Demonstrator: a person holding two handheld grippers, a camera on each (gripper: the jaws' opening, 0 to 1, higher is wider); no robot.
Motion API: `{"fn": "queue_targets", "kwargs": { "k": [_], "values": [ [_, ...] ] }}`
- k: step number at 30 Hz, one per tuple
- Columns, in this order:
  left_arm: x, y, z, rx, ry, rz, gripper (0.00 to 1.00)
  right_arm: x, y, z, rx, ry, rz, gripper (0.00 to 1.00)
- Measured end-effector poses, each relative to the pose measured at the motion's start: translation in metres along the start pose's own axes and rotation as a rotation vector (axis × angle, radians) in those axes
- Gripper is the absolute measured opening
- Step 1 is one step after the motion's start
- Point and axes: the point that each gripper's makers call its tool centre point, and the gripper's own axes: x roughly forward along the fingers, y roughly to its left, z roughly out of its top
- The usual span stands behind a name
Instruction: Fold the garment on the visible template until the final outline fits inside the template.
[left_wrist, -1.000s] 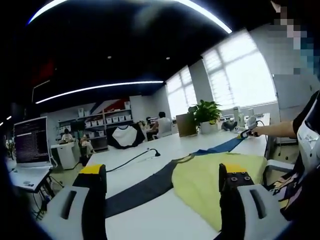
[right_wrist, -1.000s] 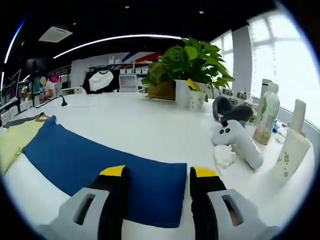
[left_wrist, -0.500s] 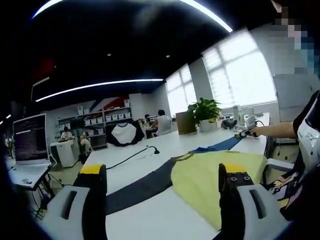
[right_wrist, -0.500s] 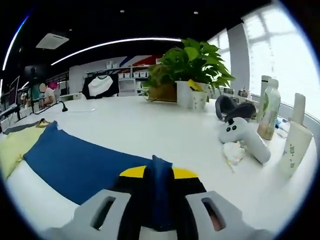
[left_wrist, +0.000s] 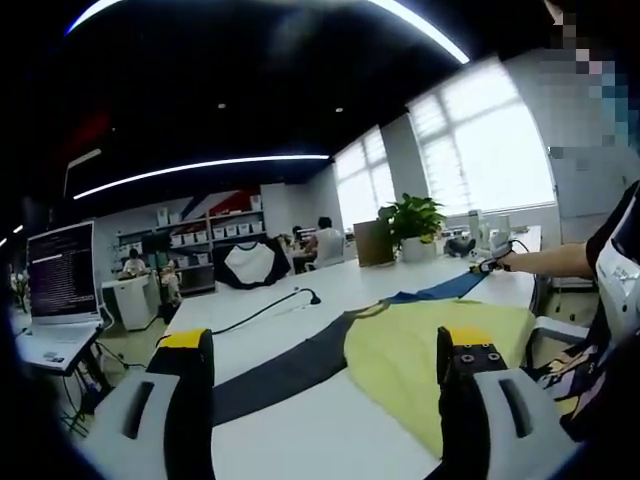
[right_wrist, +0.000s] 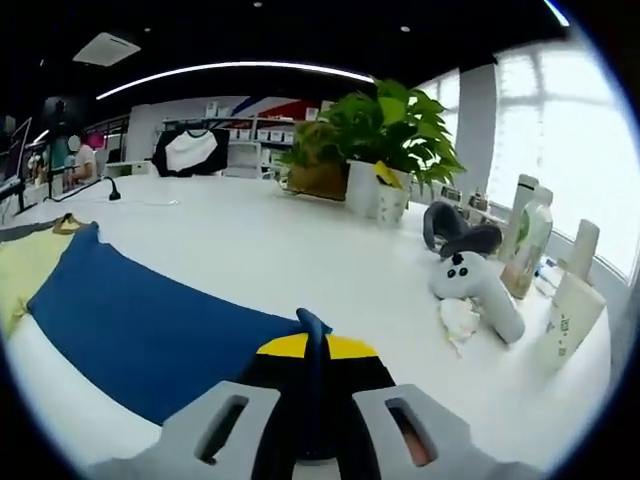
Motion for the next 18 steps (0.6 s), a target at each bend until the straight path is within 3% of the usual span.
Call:
{"fn": "queue_targets", "kwargs": {
  "k": [7, 18],
  "values": [
    [0.0, -0.001, -0.002, -0.004, 0.002, -0.004, 0.97, -0.012, 0.003, 0.03, 0.013, -0.056, -0.004, 0.0],
    [0.002, -0.006, -0.005, -0.024, -0.005, -0.019, 0.97, -0.041, 0.031, 0.084, 0.048, -0.142, 0.029, 0.0]
  ]
}}
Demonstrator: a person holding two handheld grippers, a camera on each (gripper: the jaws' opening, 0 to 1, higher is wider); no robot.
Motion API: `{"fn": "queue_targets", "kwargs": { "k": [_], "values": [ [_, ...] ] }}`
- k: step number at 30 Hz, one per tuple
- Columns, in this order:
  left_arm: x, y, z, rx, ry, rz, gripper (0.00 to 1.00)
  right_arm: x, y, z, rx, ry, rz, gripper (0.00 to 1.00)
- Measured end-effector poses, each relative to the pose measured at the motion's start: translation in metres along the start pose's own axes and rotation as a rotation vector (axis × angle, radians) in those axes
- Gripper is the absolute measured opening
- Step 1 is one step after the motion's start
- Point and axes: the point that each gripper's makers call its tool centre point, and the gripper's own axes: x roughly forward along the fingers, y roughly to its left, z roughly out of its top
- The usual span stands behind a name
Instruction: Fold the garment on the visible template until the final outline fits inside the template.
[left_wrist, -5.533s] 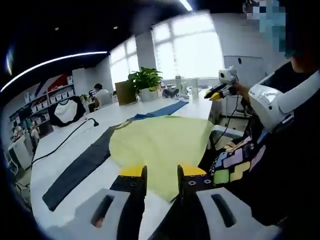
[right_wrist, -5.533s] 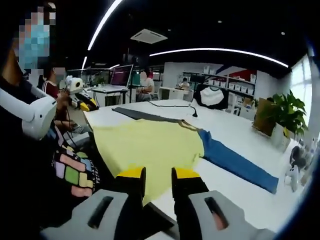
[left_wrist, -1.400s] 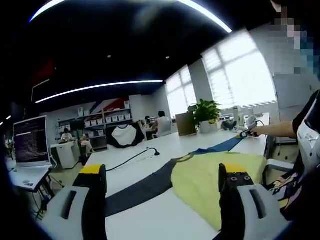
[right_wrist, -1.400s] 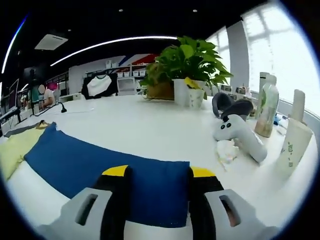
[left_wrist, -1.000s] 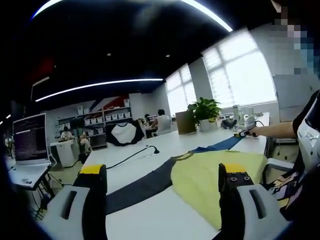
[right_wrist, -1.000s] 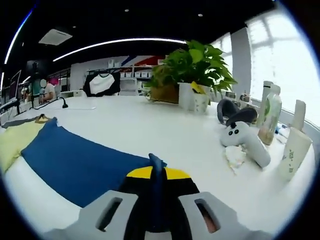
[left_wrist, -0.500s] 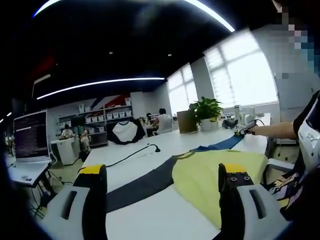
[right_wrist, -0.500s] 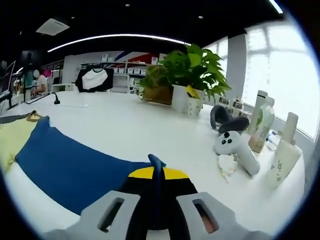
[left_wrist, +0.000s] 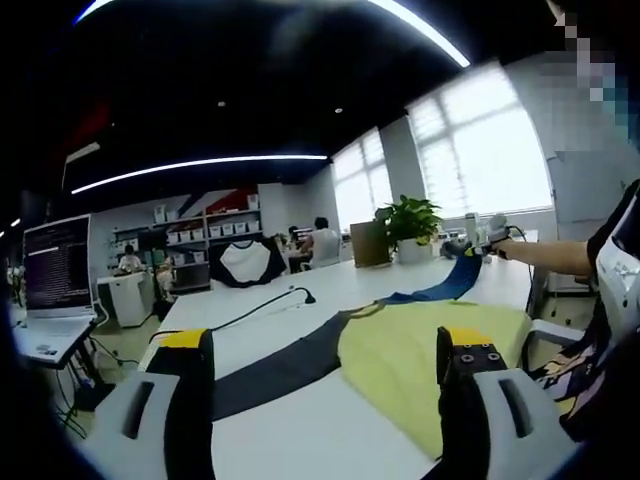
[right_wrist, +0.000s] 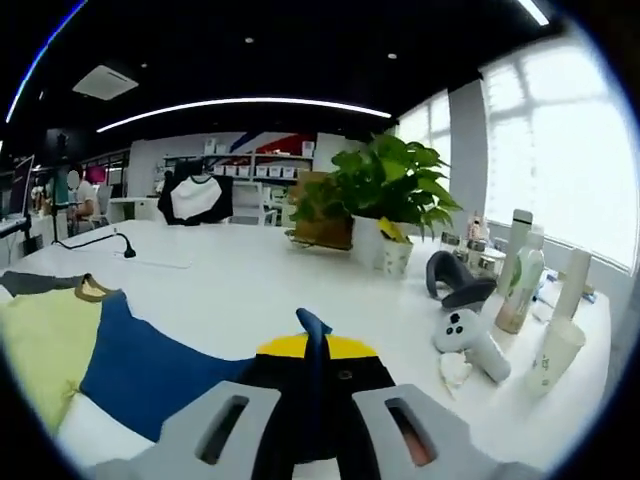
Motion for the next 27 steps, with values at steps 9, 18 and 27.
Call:
{"fn": "queue_targets", "kwargs": {
  "k": [9, 18, 27],
  "values": [
    [-0.002, -0.002, 0.0, 0.001, -0.004, 0.001, 0.97, -0.013, 0.04, 0.049, 0.018, -0.094, 0.059, 0.0],
    [0.005, -0.007, -0.004, -0.007, 0.002, -0.008, 0.97, -0.029, 0.104, 0.11, 0.014, -0.198, 0.169, 0.0],
    [0.007, -0.006, -0.006, -0.008, 0.005, -0.006, 0.97, -0.029, 0.178, 0.139, 0.026, -0.232, 0.279, 0.0]
  ]
}}
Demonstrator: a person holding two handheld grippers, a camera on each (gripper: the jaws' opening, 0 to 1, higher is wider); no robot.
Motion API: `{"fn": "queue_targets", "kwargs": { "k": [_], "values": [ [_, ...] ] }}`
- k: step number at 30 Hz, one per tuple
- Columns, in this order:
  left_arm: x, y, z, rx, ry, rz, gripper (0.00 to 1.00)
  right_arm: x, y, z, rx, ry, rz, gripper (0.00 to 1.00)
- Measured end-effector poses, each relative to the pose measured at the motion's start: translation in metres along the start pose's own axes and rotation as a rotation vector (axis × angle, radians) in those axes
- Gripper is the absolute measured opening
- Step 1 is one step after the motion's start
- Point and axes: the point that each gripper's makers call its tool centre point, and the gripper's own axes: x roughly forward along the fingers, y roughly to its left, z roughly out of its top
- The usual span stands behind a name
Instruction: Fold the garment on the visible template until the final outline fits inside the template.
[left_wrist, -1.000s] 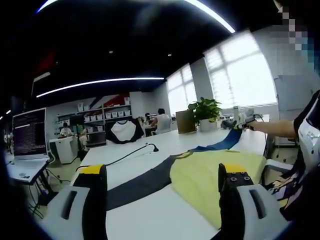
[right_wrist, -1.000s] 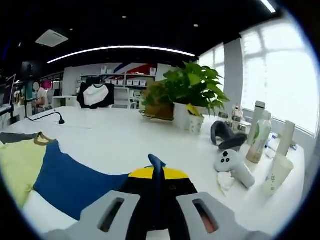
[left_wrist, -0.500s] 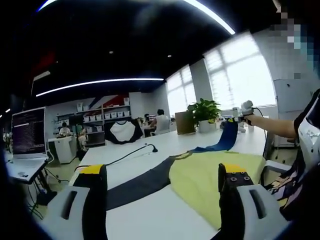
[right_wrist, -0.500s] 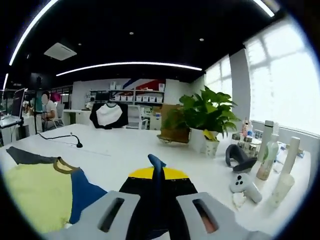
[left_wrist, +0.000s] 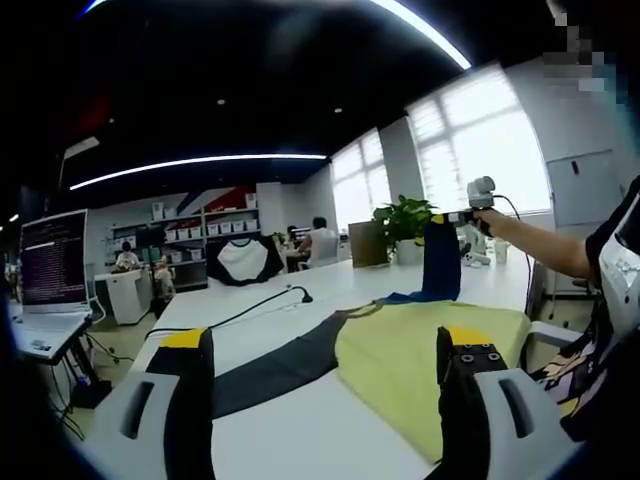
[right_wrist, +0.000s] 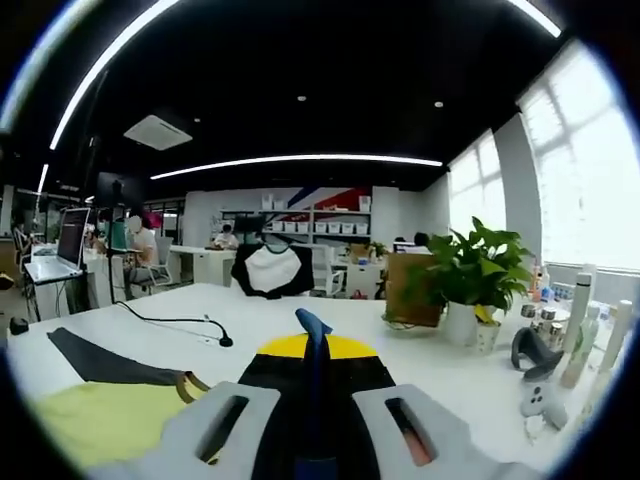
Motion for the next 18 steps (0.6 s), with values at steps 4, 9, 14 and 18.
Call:
{"fn": "queue_targets", "kwargs": {
  "k": [4, 9, 14, 18],
  "values": [
    [0.001, 0.002, 0.0, -0.005, -0.004, 0.005, 0.99, 0.016, 0.029, 0.002, 0.015, 0.014, 0.053, 0.0],
    [0.0, 0.005, 0.0, -0.002, -0.005, 0.017, 1.0, 0.026, 0.057, 0.003, 0.044, 0.023, 0.088, 0.0],
    [-0.001, 0.01, -0.005, -0.005, 0.013, 0.032, 1.0, 0.04, 0.092, 0.001, 0.062, 0.035, 0.141, 0.0],
    [-0.001, 0.01, -0.008, -0.004, 0.021, 0.03, 1.0, 0.048, 0.117, 0.001, 0.063, 0.039, 0.176, 0.0]
  ]
}}
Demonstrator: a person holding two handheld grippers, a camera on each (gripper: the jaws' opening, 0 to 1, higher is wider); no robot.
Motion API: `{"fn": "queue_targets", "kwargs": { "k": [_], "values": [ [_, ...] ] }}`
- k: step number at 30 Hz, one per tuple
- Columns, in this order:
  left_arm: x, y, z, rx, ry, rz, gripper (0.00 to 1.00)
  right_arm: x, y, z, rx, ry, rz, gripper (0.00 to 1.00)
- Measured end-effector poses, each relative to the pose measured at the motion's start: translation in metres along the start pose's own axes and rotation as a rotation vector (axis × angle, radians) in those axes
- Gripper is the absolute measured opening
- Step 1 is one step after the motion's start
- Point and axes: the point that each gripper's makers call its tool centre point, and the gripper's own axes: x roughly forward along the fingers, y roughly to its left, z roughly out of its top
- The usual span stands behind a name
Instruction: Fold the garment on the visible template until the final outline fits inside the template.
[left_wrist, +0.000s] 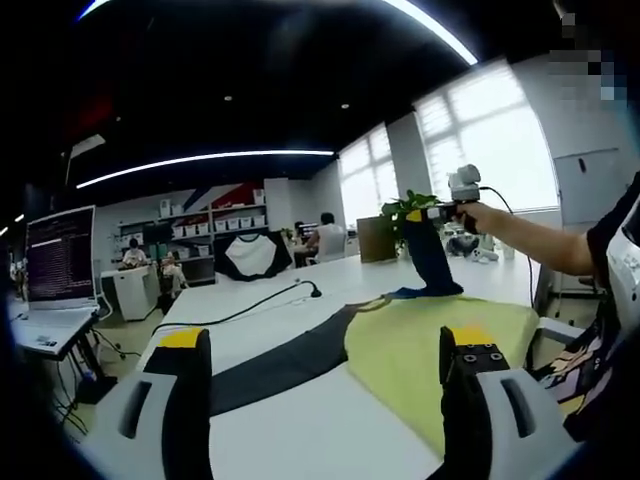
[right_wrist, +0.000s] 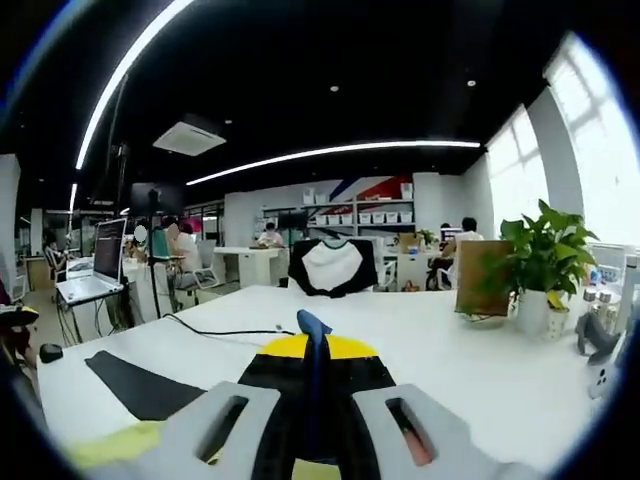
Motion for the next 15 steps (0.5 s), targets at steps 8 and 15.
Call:
{"fn": "queue_targets", "kwargs": {
  "k": [8, 15],
  "values": [
    [-0.003, 0.01, -0.004, 0.0, 0.017, 0.07, 1.0, 0.024, 0.036, -0.006, 0.008, 0.02, 0.042, 0.0],
    [-0.006, 0.021, -0.012, 0.017, 0.042, 0.199, 1.0, 0.039, 0.061, -0.025, 0.011, 0.058, 0.074, 0.0]
  ]
}}
